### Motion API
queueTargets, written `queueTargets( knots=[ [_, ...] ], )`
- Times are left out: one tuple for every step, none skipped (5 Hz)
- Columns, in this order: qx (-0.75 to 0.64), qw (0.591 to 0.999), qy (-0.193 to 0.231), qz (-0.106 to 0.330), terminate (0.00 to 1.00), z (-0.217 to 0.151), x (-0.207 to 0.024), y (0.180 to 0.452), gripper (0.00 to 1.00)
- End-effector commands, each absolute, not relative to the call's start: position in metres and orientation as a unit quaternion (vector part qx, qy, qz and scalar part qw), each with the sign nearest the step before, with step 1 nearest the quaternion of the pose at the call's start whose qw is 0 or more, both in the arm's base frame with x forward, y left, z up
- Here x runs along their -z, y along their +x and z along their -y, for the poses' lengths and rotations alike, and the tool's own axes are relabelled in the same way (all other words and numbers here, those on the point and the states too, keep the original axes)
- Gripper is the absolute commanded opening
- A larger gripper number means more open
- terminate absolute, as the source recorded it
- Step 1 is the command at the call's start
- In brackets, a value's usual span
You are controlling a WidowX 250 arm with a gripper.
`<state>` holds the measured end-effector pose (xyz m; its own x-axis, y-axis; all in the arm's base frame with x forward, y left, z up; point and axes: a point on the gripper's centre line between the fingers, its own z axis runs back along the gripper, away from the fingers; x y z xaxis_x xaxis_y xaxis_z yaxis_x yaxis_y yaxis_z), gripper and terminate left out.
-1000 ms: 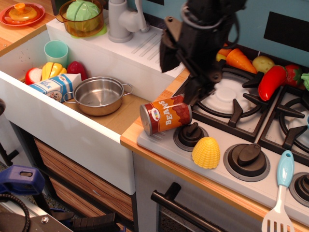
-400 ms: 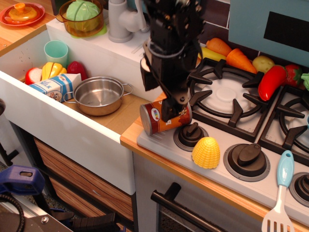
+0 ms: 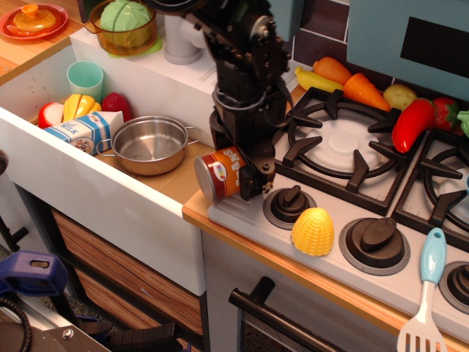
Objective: Put can in pot
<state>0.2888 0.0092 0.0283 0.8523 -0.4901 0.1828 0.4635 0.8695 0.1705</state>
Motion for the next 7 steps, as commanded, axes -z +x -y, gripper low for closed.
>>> queueTargets(
  knots=[
    [0.235,0.962,0.079,0.118,0.00,-0.011,-0.033,0.295,0.00],
    [0.237,0.952,0.157,0.116,0.00,-0.043,-0.050,0.308,0.00],
    [0.245,0.941,0.204,0.112,0.00,-0.087,-0.063,0.328,0.00],
    [0.247,0.937,0.218,0.118,0.00,-0.120,-0.061,0.339,0.00],
    [0.247,0.936,0.214,0.130,0.00,-0.143,-0.047,0.343,0.00],
    [0.252,0.932,0.215,0.148,0.00,-0.163,-0.034,0.348,0.00],
    [0.254,0.932,0.202,0.160,0.00,-0.172,-0.024,0.353,0.00]
  ],
)
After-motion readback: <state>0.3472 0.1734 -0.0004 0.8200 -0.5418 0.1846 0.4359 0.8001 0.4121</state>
